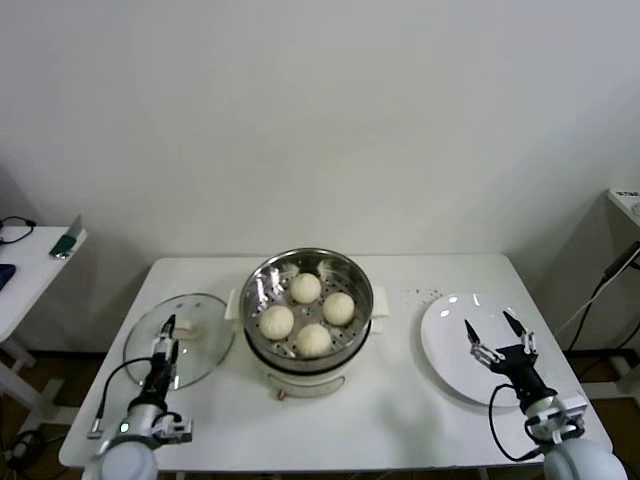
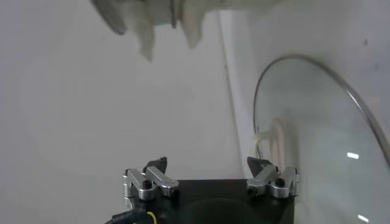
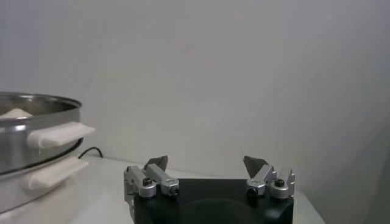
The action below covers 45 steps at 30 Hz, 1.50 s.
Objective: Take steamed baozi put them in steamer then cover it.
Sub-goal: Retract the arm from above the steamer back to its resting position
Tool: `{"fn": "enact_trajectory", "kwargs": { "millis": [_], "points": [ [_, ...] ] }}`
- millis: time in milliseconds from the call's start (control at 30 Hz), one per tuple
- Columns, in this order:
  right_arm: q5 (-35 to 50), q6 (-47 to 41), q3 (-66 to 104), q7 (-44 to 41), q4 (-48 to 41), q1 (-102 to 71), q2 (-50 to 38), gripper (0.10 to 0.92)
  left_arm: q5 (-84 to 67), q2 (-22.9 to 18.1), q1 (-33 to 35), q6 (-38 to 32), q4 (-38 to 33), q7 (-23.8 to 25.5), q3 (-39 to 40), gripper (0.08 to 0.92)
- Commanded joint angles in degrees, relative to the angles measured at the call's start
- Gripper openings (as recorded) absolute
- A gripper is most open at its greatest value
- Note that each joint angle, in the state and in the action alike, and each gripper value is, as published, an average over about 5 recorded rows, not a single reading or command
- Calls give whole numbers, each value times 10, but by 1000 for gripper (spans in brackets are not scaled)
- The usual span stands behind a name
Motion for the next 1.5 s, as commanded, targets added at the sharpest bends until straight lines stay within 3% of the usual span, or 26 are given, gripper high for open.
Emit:
{"fn": "enact_trajectory", "kwargs": {
  "millis": [33,733,1067,1167,1500],
  "points": [
    [-20,0,18,-3,0,-17,17,823,46,22,-107,-17,149,-20,9,823],
    [-46,1,14,-8,-11,-2,22,823,13,34,-168,-15,216,-28,29,823],
    [-65,10,14,-15,-18,-3,32,823,-8,33,-188,-10,234,-55,42,820],
    [-73,14,14,-17,-22,-4,36,823,-12,33,-188,-13,238,-57,42,785],
    [-84,19,11,-19,-30,2,42,823,-29,36,-183,-15,237,-52,40,502]
  ]
}}
